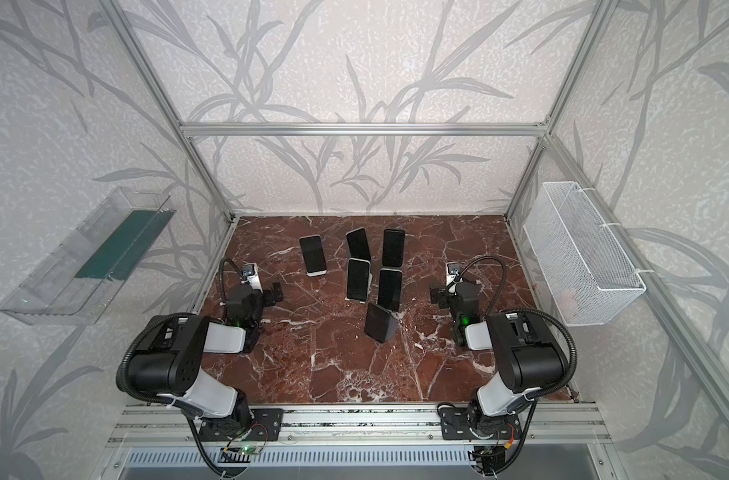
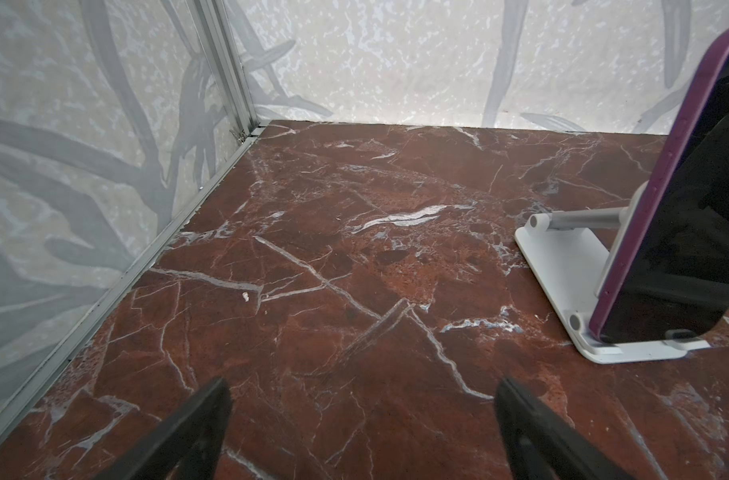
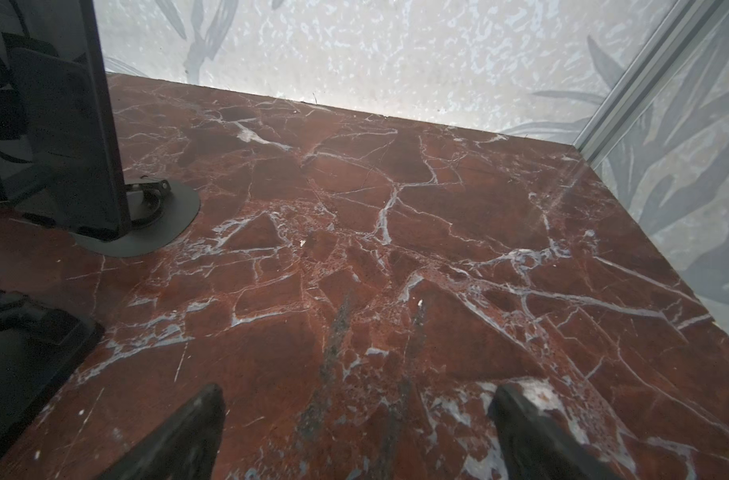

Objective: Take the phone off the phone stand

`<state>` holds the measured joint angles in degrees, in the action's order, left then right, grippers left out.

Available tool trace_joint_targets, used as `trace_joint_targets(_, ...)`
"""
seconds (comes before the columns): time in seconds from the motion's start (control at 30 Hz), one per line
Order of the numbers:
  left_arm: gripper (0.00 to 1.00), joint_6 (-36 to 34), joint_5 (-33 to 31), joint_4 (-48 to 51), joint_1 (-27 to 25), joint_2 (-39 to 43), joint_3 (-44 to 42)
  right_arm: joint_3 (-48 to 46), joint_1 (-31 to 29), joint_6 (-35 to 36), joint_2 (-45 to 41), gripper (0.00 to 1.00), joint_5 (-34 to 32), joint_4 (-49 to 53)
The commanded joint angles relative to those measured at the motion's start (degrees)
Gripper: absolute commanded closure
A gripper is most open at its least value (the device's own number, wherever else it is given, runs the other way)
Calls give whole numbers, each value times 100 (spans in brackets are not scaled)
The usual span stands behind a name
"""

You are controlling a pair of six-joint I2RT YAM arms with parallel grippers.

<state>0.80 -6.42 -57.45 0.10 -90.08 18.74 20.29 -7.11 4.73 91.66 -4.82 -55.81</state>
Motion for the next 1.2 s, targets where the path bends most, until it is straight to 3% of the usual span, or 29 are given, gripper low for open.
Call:
trace_joint_targets(0.0, 1, -102, -33, -65, -8, 8, 99, 102, 26, 6, -68, 1, 51, -91)
trace_joint_targets(1.17, 1, -111, -32, -66, -2, 8, 96, -105, -238, 218, -9, 1, -348, -554)
